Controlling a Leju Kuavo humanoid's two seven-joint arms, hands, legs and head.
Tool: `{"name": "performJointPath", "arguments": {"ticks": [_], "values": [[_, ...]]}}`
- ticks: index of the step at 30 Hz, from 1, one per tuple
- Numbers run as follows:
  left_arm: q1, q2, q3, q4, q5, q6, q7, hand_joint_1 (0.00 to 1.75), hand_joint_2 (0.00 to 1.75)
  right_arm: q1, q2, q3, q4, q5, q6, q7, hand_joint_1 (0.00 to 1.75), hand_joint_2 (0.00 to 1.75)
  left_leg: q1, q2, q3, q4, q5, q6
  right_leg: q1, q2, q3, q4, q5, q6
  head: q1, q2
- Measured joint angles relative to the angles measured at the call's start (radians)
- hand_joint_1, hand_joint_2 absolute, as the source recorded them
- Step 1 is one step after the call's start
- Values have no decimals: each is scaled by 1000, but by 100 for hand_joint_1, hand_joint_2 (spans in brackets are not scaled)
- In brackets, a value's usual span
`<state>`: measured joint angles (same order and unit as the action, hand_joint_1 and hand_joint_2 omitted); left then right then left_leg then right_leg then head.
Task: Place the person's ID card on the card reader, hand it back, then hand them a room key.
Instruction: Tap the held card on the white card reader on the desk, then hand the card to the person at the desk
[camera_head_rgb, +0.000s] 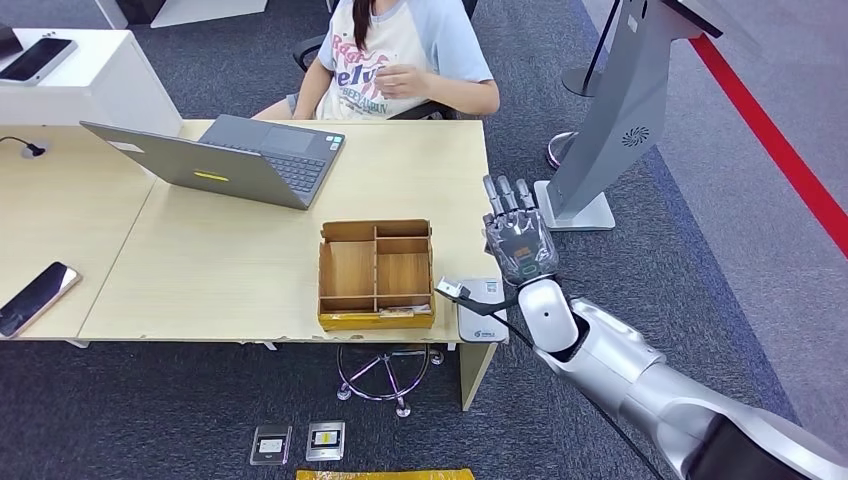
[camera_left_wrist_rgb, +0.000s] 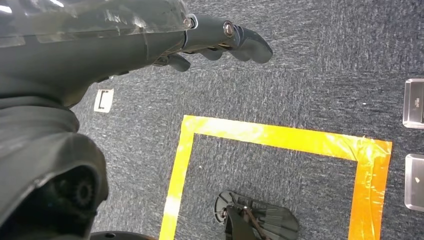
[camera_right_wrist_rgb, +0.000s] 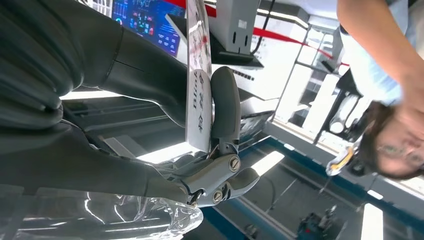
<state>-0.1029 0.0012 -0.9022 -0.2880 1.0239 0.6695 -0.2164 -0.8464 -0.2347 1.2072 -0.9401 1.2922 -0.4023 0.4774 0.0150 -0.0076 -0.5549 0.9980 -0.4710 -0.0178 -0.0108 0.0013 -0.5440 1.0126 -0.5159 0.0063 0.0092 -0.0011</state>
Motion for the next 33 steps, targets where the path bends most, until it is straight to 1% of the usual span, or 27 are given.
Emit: {"name": "performJointPath", "arguments": {"ticks": [3, 6, 9, 12, 15, 24, 28, 33], "values": [[-4, -1, 1, 0, -6, 0, 0, 0, 0, -4, -10, -26, -41, -40, -36, 0, 175, 175, 0, 1, 0, 0, 0, 0, 0, 0, 0, 0, 0, 0, 0, 0], [-14, -8, 5, 2, -22, 0, 0, 0, 0, -3, -7, -49, -64, -147, -103, -23, 175, 175, 0, 0, 0, 0, 0, 0, 0, 0, 0, 0, 0, 0, 0, 0], [-24, -16, 11, 5, -43, 0, -1, 0, 0, -2, 12, -76, -73, -287, -178, -60, 175, 175, 0, 0, 0, 0, 0, 0, 0, 0, 0, 0, 0, 0, 0, 0], [-32, -21, 23, 8, -60, 0, -4, 0, 0, -3, 41, -92, -73, -354, -214, -90, 175, 175, 0, 1, 0, 0, 0, 0, 0, 0, 0, 0, 0, 0, 0, 0], [-34, -24, 32, 10, -76, 0, -5, 0, 0, -9, 70, -95, -70, -348, -208, -108, 175, 175, 0, 0, -1, 0, 0, 0, 0, 0, 0, 0, 0, 0, 0, 0], [-24, -25, 39, 9, -96, 0, 6, 0, 0, -54, 144, -83, -36, -322, -205, -113, 175, 175, 0, 0, -1, 0, 0, 0, 0, 0, 0, 0, 0, 0, 0, 0], [-18, -24, 42, 9, -98, 0, 10, 0, 0, -64, 162, -71, -13, -298, -207, -113, 175, 175, 0, 0, -1, 0, 0, 0, 0, -1, 0, 0, 0, 0, 0, 0], [-17, -25, 47, 8, -98, 0, 12, 0, 0, -67, 170, -62, 2, -283, -208, -112, 175, 175, 0, 0, -1, 0, 0, 0, 0, -1, 0, 0, 0, 0, 0, 0]]}}
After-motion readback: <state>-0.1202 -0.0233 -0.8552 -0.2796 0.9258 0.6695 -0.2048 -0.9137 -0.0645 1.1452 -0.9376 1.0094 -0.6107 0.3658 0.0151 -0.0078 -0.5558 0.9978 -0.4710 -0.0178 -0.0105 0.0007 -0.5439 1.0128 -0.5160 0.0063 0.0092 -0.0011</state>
